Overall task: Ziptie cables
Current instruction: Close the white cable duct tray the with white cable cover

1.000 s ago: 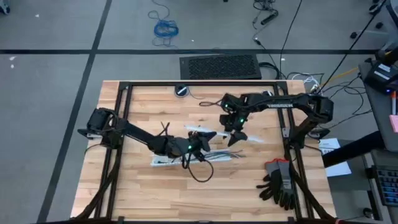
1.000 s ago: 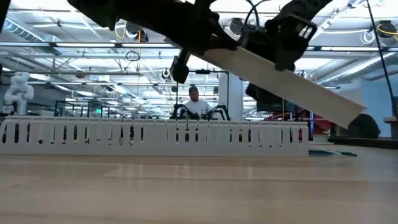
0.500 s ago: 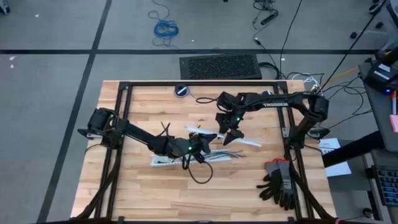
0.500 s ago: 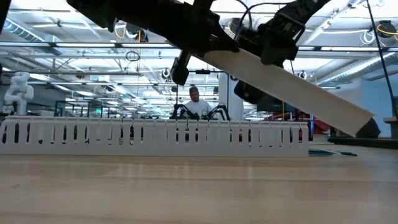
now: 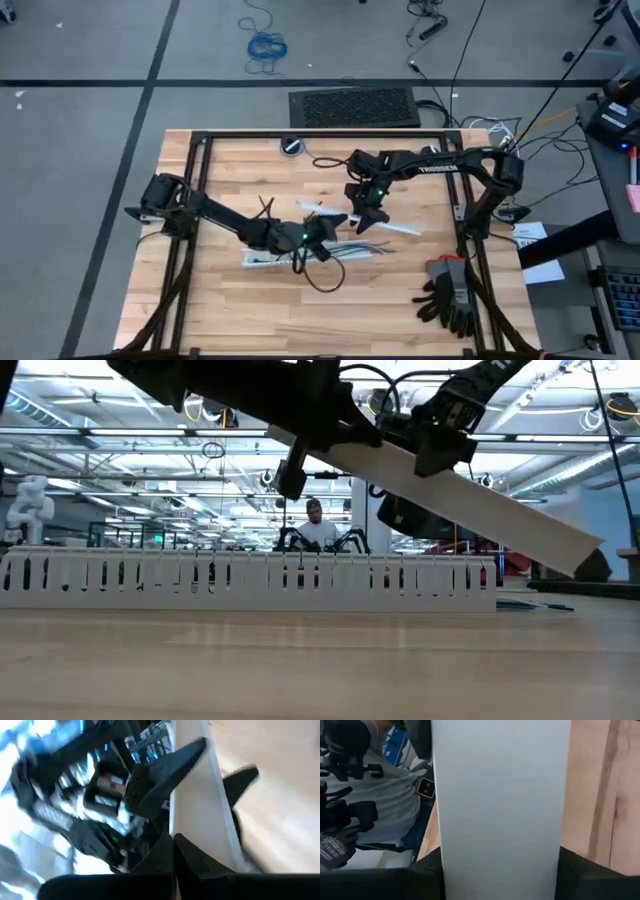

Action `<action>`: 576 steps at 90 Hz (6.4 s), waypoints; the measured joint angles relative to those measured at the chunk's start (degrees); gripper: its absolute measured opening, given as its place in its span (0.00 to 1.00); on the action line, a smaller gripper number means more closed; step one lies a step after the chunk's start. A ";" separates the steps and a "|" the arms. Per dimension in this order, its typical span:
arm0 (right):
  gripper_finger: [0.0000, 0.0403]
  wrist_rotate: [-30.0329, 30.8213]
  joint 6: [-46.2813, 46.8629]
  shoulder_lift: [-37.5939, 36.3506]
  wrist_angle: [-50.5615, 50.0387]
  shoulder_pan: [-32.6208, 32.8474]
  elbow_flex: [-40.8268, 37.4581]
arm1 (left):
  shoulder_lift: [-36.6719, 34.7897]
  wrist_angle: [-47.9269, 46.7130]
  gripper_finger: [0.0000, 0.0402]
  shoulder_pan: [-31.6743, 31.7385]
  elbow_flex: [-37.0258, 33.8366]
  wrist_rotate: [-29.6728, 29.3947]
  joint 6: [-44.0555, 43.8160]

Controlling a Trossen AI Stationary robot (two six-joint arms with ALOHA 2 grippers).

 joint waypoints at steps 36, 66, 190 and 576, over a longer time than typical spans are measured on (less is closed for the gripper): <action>0.50 20.18 -2.70 -2.27 -7.38 -3.37 -0.07 | -0.53 1.35 0.27 -6.76 -0.04 -29.61 -45.32; 0.50 44.26 -5.17 -6.91 -18.68 -3.25 -0.07 | -17.02 -27.68 0.29 -13.76 -3.23 -22.71 -107.78; 0.50 56.86 3.49 -22.99 -18.77 9.15 -15.72 | 1.12 -51.69 0.20 4.86 0.42 24.50 -112.07; 0.50 71.48 -7.83 -7.27 -5.69 7.01 -15.67 | 5.97 -28.39 0.57 19.01 0.31 33.75 -96.18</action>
